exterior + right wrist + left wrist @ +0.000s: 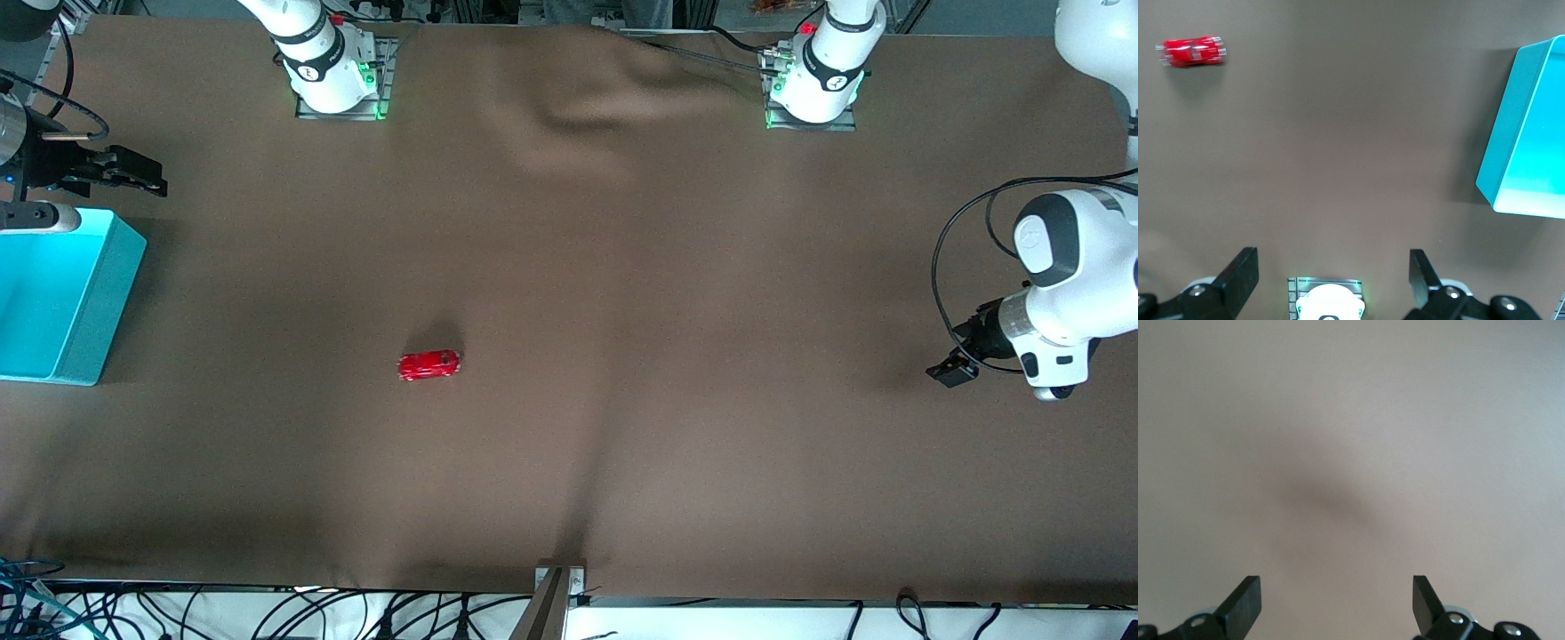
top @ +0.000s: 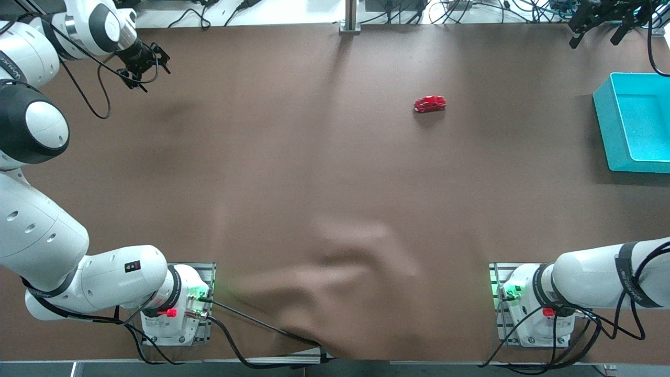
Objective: Wind red beetle toy and store in blue box
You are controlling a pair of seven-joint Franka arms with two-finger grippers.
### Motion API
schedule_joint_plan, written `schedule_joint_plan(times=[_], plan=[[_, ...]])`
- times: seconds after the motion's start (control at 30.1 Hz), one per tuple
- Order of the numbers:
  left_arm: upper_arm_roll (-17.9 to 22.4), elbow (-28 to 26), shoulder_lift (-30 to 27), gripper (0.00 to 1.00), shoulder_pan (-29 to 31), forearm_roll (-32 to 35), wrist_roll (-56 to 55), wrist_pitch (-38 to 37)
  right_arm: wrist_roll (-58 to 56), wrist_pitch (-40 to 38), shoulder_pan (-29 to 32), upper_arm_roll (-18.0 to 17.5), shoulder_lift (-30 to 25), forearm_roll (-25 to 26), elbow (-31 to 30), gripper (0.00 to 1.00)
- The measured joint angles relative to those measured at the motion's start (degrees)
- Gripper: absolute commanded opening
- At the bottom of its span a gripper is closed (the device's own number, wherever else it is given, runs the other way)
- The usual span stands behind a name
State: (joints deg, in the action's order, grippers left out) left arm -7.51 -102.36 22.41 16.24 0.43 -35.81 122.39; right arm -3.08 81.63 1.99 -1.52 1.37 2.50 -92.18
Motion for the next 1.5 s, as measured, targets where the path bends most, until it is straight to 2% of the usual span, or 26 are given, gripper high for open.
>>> schedule_joint_plan(times=[0.27, 0.47, 0.86, 1.5], plan=[[-0.46, 7.80, -0.58, 1.00, -0.04, 0.00, 18.82, -6.67, 0.00, 0.07, 0.00, 0.00, 0.20, 0.00, 0.00, 1.00], [-1.35, 10.67, -0.56, 1.00, -0.05, 0.00, 25.67, -8.19, 0.00, 0.08, 0.00, 0.00, 0.26, 0.00, 0.00, 1.00], [-1.80, 22.54, -0.58, 1.00, -0.01, 0.00, 36.13, -21.75, 0.00, 0.09, 0.00, 0.00, 0.27, 0.00, 0.00, 1.00], [-2.18, 25.89, -0.56, 1.00, -0.01, 0.00, 40.83, -26.36, 0.00, 1.13, 0.37, 0.21, 1.24, 0.40, 0.00, 1.00]])
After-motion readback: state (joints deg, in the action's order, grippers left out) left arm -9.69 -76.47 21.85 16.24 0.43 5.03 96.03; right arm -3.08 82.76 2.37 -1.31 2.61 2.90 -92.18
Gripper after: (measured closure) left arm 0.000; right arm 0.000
